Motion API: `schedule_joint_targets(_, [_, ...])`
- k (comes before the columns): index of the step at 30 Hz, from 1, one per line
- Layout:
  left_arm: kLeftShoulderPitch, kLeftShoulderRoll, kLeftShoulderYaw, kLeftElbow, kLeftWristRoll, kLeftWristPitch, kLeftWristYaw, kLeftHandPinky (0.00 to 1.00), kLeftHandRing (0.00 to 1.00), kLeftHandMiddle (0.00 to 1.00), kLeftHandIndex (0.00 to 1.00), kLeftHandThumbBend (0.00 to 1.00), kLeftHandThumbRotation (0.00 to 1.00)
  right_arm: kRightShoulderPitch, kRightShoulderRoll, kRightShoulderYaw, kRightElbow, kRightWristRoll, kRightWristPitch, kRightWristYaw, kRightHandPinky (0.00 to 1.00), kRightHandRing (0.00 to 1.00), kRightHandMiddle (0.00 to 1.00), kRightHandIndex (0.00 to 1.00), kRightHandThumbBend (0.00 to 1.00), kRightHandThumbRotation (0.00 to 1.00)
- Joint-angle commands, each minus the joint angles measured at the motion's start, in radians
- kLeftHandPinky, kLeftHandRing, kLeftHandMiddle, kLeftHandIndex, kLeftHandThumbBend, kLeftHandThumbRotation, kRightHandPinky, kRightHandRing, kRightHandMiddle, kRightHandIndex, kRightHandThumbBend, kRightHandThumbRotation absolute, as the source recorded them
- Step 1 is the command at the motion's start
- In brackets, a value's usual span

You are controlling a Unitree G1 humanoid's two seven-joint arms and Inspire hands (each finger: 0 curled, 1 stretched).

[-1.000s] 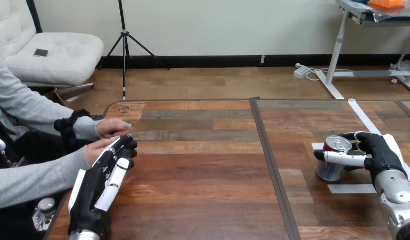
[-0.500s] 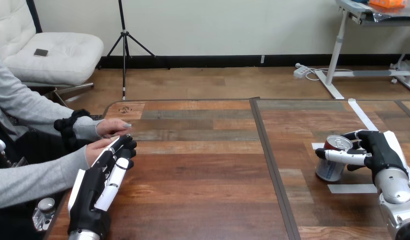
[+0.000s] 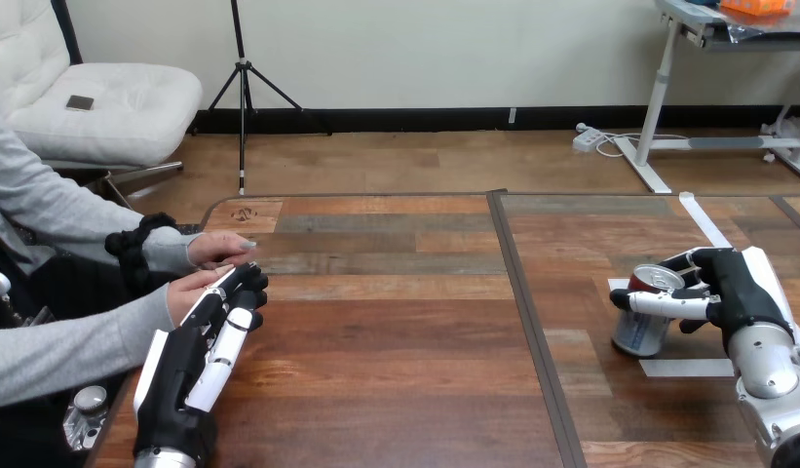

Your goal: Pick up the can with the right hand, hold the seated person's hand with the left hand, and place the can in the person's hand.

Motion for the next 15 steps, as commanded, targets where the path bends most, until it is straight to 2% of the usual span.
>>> schedule_joint_targets(1, [-0.061, 0.011, 0.005, -0.014, -0.003, -0.019, -0.004, 0.85, 0.86, 0.85, 0.83, 0.35, 0.70, -0.052, -0.040, 0.017, -0.021, -0.016, -0.032, -0.021, 0.33, 0.39, 0.44, 0.46, 0.81, 0.00])
schedule_joint_targets(15, [-0.055, 0.016, 0.002, -0.024, 0.007, -0.017, 0.001, 0.86, 0.87, 0.85, 0.84, 0.36, 0.70, -0.057, -0.044, 0.015, -0.028, -0.013, -0.051, -0.006, 0.34, 0.39, 0.44, 0.45, 0.80, 0.00])
